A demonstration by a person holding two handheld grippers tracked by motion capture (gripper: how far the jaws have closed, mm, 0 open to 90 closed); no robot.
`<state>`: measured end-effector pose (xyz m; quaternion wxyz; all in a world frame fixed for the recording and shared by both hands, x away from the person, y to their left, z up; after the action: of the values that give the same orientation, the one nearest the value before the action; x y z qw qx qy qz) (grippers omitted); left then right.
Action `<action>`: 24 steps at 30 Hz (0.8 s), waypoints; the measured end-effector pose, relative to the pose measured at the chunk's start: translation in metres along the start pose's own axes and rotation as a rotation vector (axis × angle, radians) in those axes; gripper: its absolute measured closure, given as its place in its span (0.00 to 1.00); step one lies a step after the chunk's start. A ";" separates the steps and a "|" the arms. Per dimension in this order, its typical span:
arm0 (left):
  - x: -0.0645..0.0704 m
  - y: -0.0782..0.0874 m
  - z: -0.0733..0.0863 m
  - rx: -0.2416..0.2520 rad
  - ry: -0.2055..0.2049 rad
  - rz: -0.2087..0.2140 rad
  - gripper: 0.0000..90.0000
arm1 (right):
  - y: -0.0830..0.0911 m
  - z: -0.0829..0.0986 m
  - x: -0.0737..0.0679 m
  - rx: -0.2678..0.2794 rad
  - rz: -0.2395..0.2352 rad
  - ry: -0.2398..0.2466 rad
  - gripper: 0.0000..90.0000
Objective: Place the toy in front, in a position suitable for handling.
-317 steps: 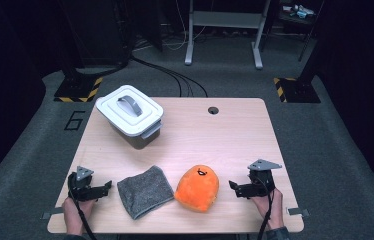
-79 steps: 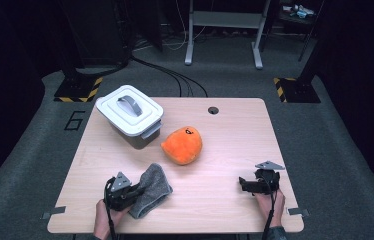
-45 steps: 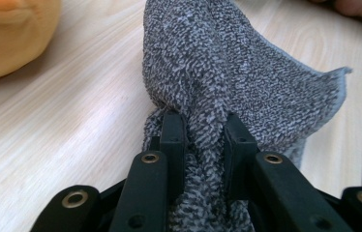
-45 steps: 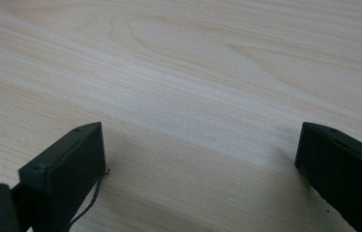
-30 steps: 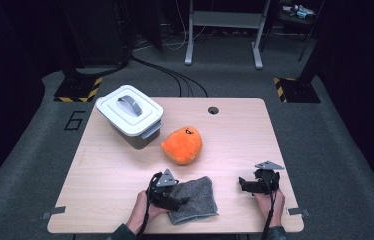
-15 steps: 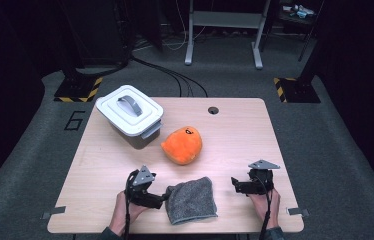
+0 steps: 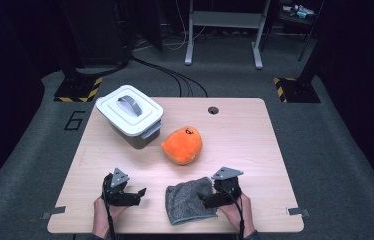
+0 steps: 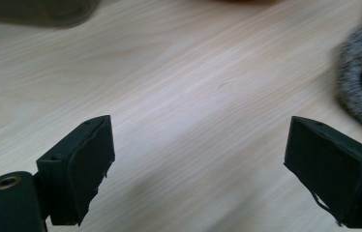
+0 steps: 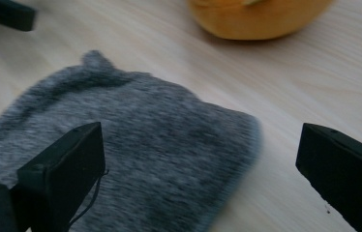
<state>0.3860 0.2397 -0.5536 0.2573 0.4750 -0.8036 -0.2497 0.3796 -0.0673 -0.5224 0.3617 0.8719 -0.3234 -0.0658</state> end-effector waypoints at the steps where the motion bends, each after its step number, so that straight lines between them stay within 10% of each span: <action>1: -0.004 -0.001 0.001 -0.001 0.014 -0.013 0.11 | -0.003 -0.003 -0.007 -0.001 -0.018 0.013 0.03; 9: -0.019 -0.007 0.009 0.009 0.055 -0.067 0.11 | -0.035 -0.007 -0.045 -0.056 -0.085 0.096 0.02; 24: -0.020 -0.011 0.009 -0.037 0.040 -0.082 0.11 | -0.047 0.004 -0.048 -0.080 -0.056 0.115 0.30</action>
<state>0.3950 0.2539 -0.5710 0.2717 0.5077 -0.7734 -0.2652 0.3646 -0.0156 -0.5627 0.4124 0.8678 -0.2745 -0.0387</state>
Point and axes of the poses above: each handheld gripper's, and its own axes: y roughly backward along the jaws, z roughly out of its underside, x roughly to its right, the point moved 6 cm from there along -y, roughly forward along the jaws, and after that the axes turned 13 degrees about y, right-handed, at the moved point
